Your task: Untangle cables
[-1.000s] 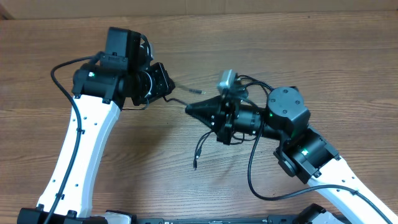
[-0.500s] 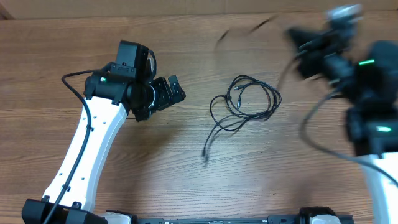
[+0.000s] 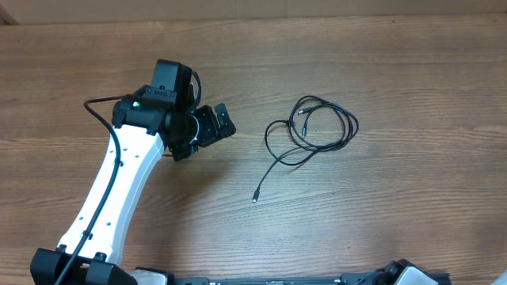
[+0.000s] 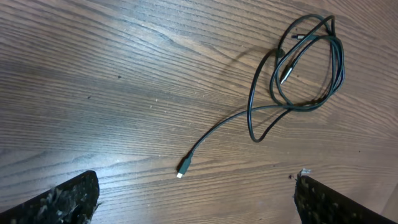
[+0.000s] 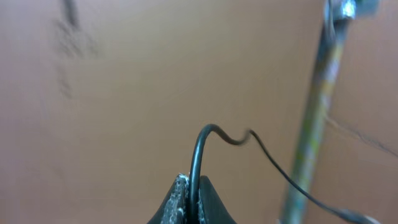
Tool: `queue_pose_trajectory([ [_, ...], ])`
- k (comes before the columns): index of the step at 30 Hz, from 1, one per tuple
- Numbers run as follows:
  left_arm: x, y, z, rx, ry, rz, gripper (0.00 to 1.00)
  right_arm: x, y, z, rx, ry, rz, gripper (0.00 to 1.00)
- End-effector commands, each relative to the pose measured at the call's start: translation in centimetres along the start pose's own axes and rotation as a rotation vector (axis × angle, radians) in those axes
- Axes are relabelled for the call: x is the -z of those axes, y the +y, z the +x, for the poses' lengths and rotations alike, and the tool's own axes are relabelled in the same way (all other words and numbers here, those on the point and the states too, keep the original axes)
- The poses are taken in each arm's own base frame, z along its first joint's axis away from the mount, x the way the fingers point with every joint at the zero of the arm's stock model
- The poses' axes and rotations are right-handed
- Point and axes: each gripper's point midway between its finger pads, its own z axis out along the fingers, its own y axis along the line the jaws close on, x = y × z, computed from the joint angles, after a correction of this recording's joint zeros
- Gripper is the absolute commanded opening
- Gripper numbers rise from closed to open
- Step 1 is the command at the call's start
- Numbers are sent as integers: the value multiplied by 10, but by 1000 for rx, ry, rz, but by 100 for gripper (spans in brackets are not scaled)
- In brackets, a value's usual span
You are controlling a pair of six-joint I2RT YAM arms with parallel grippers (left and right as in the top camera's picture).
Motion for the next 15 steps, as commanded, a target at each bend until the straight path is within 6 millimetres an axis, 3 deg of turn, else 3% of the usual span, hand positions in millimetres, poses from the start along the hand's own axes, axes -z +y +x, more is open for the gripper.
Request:
queue_pose_trajectory([
  [1, -1, 0, 1, -12, -6, -10, 100, -40, -63, 72, 108, 198, 190, 4],
  [3, -1, 1, 1, -11, -6, -14, 100, -52, -106, 123, 162, 350, 348, 4],
  [7, -1, 3, 0, -11, -14, -26, 100, -53, -175, 192, 200, 546, 563, 4],
  [10, -1, 4, -1, -11, -17, -30, 100, -47, -218, 232, 177, 623, 646, 4],
  [13, 0, 8, -3, -11, -32, -52, 100, -32, -263, 249, 158, 627, 725, 4],
  [15, 0, 8, -4, -11, -34, -54, 99, -20, -290, 239, 164, 575, 782, 4],
])
